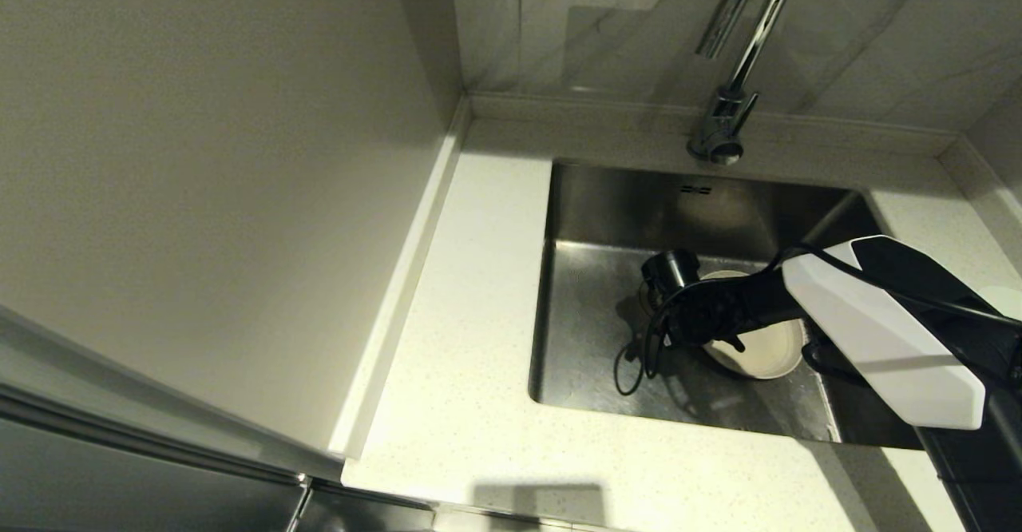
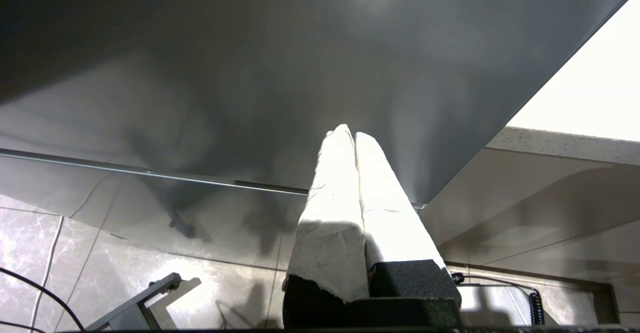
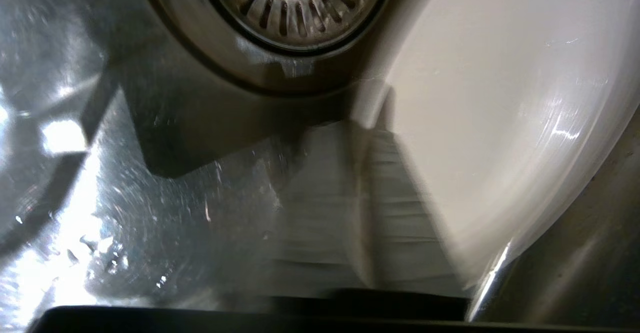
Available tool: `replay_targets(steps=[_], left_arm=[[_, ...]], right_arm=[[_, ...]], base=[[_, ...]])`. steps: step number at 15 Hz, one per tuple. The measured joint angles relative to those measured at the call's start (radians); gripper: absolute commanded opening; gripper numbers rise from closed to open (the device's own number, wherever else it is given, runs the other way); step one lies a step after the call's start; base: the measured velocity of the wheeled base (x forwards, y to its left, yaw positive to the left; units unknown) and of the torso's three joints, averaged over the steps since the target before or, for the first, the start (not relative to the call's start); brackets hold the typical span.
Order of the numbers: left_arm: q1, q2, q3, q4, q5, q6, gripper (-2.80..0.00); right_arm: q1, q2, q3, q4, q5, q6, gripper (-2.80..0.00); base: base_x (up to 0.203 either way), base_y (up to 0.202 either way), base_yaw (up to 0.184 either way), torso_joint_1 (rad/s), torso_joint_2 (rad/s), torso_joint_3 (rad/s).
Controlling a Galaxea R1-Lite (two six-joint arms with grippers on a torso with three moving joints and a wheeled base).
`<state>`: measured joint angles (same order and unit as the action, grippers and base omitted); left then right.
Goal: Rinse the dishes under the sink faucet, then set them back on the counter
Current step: Put a plate into the sink
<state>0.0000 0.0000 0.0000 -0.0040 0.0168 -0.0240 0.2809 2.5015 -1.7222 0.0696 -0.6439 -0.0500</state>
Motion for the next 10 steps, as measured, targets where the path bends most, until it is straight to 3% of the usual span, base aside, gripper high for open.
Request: replay_targets(steps=[6, 10], left_arm=[[0.000, 0.000, 0.000, 0.000, 0.000, 0.000, -2.80], [0.000, 0.000, 0.000, 0.000, 0.000, 0.000, -2.80]], right_arm=[[-0.006, -0.032, 0.012, 0.001, -0.003, 0.006, 0.00], [-0.005, -0.194, 0.127, 0.000, -0.005, 0.009, 0.00]], base=[[0.000, 0.000, 0.000, 0.000, 0.00, 0.000], [0.000, 0.000, 0.000, 0.000, 0.00, 0.000]])
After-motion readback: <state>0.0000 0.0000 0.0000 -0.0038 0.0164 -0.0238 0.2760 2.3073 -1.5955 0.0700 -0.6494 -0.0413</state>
